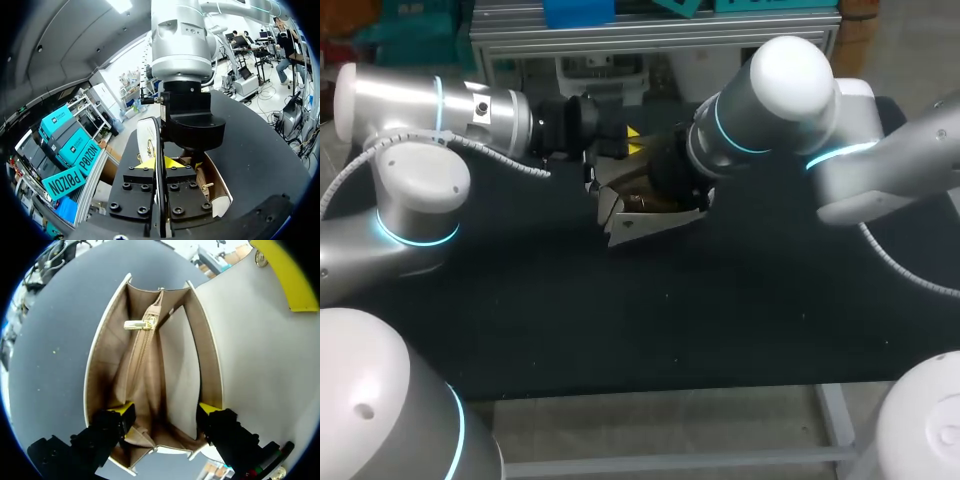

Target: Pick up the bag, open it, inspect its contents, close it, and place it on the opposite side

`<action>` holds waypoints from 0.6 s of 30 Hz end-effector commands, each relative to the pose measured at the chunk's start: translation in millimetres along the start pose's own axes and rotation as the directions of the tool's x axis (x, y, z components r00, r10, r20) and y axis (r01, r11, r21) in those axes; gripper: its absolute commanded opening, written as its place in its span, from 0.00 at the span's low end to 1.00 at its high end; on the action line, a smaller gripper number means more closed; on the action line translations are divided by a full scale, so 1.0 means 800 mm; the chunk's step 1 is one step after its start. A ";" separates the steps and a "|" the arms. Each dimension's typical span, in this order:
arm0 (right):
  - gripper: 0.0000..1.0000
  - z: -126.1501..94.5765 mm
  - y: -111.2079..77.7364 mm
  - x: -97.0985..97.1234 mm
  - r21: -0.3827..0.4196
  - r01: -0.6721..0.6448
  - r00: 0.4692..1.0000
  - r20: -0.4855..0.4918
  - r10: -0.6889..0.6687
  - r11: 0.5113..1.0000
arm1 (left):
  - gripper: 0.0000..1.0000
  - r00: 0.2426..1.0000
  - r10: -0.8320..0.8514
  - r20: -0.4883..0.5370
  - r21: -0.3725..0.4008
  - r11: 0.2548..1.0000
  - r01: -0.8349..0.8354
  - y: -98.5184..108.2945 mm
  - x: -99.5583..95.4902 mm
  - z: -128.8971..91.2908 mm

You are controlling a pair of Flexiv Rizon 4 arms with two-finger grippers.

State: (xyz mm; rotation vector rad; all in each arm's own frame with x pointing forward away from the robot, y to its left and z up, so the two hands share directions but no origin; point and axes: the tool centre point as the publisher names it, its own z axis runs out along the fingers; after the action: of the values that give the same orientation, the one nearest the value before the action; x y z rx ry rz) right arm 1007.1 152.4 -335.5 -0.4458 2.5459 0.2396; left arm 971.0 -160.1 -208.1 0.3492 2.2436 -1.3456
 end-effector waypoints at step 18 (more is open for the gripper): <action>1.00 0.008 -0.003 -0.005 0.006 0.002 1.000 -0.002 -0.002 1.000 | 0.00 1.000 0.000 -0.001 0.003 1.000 0.000 -0.007 0.003 -0.001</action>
State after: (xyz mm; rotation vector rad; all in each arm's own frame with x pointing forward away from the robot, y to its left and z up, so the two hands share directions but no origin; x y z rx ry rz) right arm 1008.1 151.8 -335.1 -0.4465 2.5418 0.2377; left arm 972.0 -160.1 -207.9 0.3485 2.2489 -1.3428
